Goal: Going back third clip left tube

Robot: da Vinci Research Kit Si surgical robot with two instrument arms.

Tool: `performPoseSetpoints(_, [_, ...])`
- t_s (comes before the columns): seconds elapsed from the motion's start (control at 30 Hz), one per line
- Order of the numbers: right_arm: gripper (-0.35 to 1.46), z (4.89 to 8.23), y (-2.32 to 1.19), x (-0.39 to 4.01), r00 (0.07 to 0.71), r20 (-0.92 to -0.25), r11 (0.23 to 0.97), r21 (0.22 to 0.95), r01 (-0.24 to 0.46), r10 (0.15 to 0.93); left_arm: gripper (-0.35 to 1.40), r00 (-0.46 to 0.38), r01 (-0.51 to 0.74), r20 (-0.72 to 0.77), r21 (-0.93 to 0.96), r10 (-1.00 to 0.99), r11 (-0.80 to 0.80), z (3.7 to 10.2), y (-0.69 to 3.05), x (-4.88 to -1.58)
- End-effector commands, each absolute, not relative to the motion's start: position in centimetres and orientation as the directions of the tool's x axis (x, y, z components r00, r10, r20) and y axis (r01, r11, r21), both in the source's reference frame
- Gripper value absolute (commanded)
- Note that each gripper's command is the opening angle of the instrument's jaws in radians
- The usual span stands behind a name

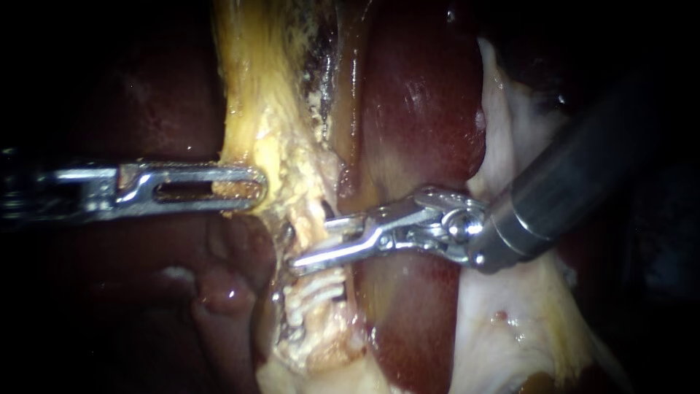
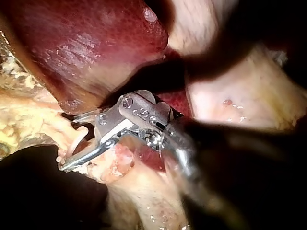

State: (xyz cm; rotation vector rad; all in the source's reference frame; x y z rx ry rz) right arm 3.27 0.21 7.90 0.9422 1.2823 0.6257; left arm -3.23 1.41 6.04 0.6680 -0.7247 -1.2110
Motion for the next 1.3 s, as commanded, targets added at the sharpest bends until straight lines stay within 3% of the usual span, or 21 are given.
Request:
performPoseSetpoints(0.03, [0.6, 7.89, 0.21, 3.23, 0.207, -0.533, 0.521, 0.846, 0.113, 0.821, -0.35, 0.191, 0.578, 0.136, 0.784, -0.972, 0.224, 6.04, 1.4, -3.23])
performPoseSetpoints(0.27, [0.6, 7.87, 0.17, 3.06, 0.2, -0.643, 0.626, 0.766, 0.149, 0.739, -0.35, 0.191, 0.579, 0.136, 0.784, -0.972, 0.224, 6.05, 1.4, -3.23])
performPoseSetpoints(0.83, [0.6, 7.76, 0.18, 2.59, 0.178, -0.781, 0.756, 0.625, 0.197, 0.599, -0.35, 0.192, 0.579, 0.137, 0.784, -0.972, 0.224, 6.05, 1.39, -3.22])
performPoseSetpoints(1.3, [0.6, 7.11, 0.67, 1.89, 0.162, -0.851, 0.843, 0.52, 0.138, 0.499, -0.35, 0.191, 0.58, 0.139, 0.783, -0.972, 0.226, 6.1, 1.37, -3.25])
